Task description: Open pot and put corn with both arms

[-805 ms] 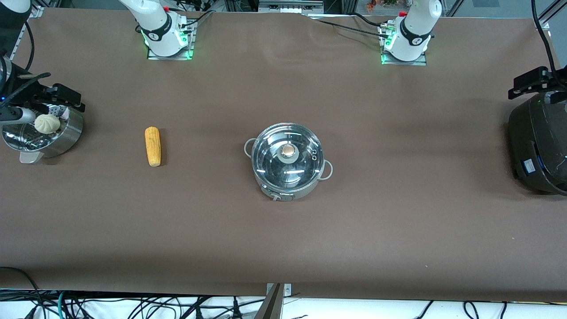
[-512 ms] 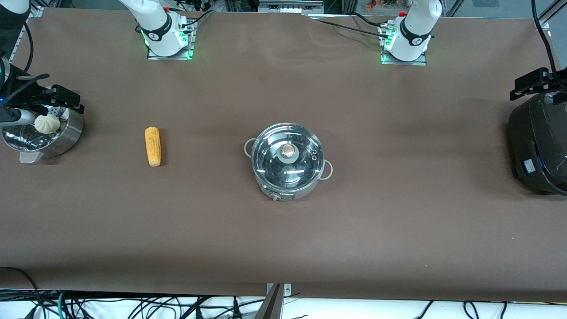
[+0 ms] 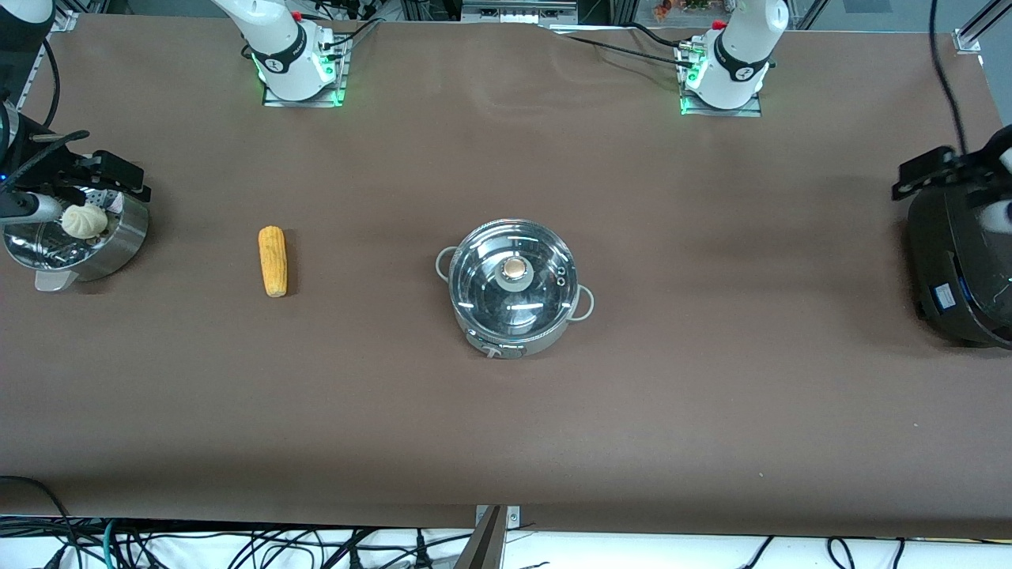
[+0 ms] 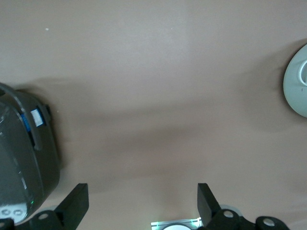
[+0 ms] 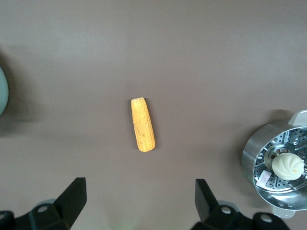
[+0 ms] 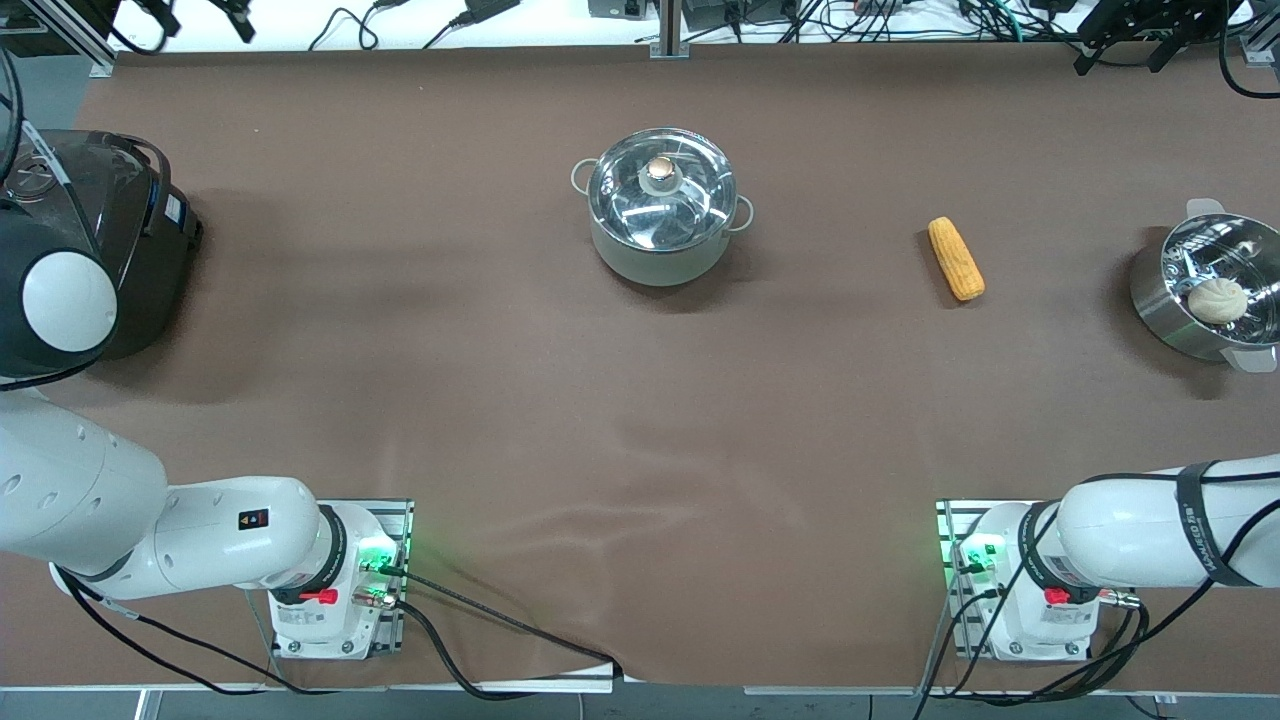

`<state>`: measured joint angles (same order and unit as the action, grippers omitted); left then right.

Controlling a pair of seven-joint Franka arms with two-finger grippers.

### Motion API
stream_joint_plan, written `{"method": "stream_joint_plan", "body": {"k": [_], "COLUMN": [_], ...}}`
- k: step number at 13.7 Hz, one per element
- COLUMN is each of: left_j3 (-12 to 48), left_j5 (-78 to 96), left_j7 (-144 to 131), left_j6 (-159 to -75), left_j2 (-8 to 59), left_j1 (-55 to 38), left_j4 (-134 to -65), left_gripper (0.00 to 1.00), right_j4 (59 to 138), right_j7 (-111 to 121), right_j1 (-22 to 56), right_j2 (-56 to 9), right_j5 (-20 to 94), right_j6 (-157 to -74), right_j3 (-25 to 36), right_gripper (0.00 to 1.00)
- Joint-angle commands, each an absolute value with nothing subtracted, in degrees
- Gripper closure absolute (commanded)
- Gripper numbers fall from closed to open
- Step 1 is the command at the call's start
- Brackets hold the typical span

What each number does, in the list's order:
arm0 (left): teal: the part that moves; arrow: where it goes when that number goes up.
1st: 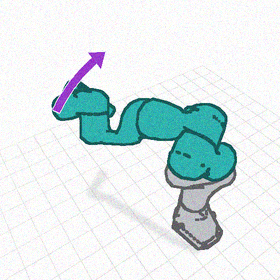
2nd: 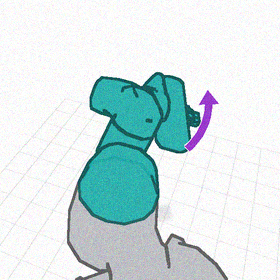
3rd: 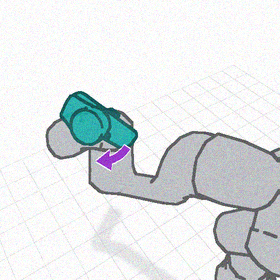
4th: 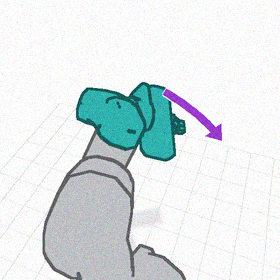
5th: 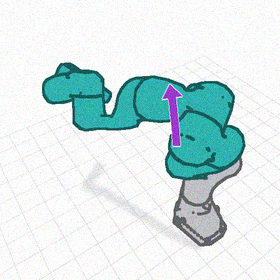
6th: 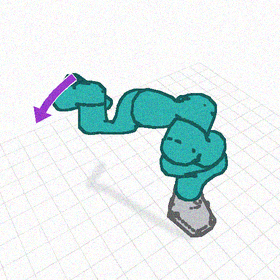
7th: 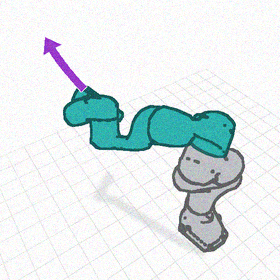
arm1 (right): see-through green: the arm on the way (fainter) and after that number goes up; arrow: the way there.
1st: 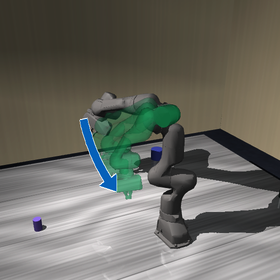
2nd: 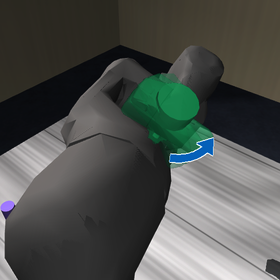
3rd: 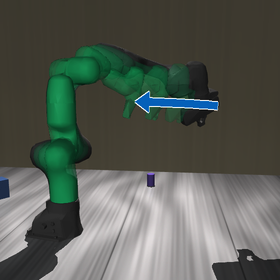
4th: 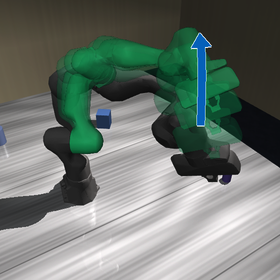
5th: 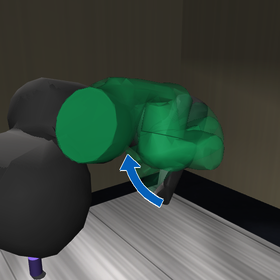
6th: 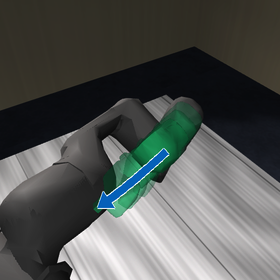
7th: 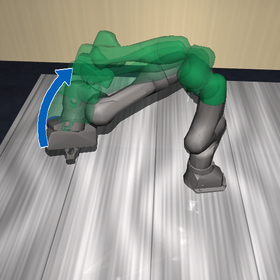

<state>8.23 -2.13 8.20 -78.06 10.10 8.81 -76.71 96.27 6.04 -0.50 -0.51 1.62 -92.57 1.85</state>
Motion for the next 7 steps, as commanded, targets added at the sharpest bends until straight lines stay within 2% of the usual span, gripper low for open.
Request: {"method": "stream_joint_plan", "body": {"k": [1,3,7], "left_j3": [8.4,8.4,8.4], "left_j5": [-1.3,-1.3,-1.3], "left_j7": [9.1,9.1,9.1], "left_j6": [-83.1,-86.2,-86.2], "left_j2": [5.7,3.4,3.9], "left_j1": [9.1,9.1,9.1], "left_j4": [-84.1,-88.4,-88.6], "left_gripper": [0.00,0.00,0.00], "right_j4": [94.7,94.7,94.7], "right_j7": [6.2,6.2,6.3], "right_j1": [-0.1,-0.1,-0.1], "right_j2": [-1.0,-1.0,-1.0], "right_j5": [1.0,1.0,0.9], "right_j6": [-91.1,-91.2,-91.1], "right_j3": [2.5,2.5,2.5], "right_gripper": [0.00,0.00,0.00]}}
